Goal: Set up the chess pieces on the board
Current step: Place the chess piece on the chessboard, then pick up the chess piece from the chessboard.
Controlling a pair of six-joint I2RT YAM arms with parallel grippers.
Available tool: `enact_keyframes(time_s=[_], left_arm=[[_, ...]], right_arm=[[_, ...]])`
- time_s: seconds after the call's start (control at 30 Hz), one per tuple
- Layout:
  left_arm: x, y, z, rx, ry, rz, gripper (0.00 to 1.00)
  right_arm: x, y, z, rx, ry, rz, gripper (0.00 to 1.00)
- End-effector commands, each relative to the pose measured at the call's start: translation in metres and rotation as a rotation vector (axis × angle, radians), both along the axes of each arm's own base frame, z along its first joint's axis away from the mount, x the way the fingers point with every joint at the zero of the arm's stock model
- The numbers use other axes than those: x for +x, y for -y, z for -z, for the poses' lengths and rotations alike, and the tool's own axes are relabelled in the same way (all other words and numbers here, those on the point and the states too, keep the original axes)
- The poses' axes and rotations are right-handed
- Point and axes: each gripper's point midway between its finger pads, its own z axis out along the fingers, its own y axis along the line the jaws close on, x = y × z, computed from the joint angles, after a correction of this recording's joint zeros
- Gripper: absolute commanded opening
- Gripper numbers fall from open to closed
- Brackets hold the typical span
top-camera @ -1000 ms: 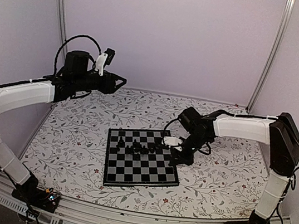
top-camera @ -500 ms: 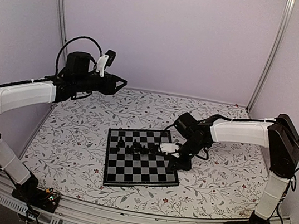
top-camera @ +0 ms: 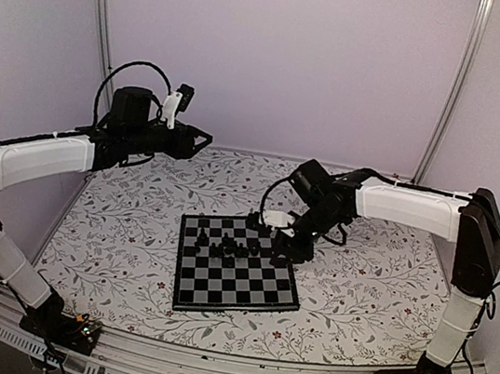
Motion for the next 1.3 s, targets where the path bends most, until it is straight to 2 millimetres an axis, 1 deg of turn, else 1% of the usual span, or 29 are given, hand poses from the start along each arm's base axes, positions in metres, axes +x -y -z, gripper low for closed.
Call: enact_keyframes(time_s=[0.0,0.03,0.07,0.1,0.17,0.37,0.57,0.83,1.13,1.2,1.27], left_arm=[[0.003,0.000,-0.004,0.001,0.003,0.003,0.53],[0.003,0.000,-0.003,0.002,0.001,0.002,0.52],[0.004,-0.001,-0.003,0.004,0.002,0.000,0.53],[0.004,-0.001,-0.002,0.005,0.001,-0.002,0.52],[0.004,-0.001,-0.003,0.004,0.001,-0.002,0.53],[0.003,0.001,-0.002,0.000,-0.003,0.006,0.53],[0.003,0.001,-0.003,-0.003,-0.004,0.008,0.52],[0.003,0.002,-0.001,-0.006,-0.014,0.012,0.53],[0.003,0.003,0.001,-0.006,-0.018,0.016,0.53],[0.003,0.003,0.001,-0.005,-0.018,0.016,0.53],[0.003,0.002,0.001,-0.005,-0.018,0.015,0.53]], right_arm=[[0.019,-0.024,-0.019,0.058,0.021,0.038,0.39],[0.026,-0.027,-0.016,0.053,0.036,0.051,0.37],[0.032,-0.028,-0.007,0.041,0.045,0.063,0.37],[0.038,-0.030,-0.003,0.035,0.061,0.071,0.36],[0.045,-0.033,0.007,0.022,0.070,0.078,0.36],[0.064,-0.040,0.018,0.023,0.085,0.118,0.33],[0.071,-0.040,0.027,0.017,0.075,0.150,0.32],[0.087,-0.042,0.026,0.034,0.071,0.193,0.31],[0.088,-0.046,0.040,0.026,0.034,0.192,0.28],[0.088,-0.046,0.041,0.024,0.030,0.193,0.26],[0.088,-0.046,0.042,0.024,0.030,0.194,0.21]])
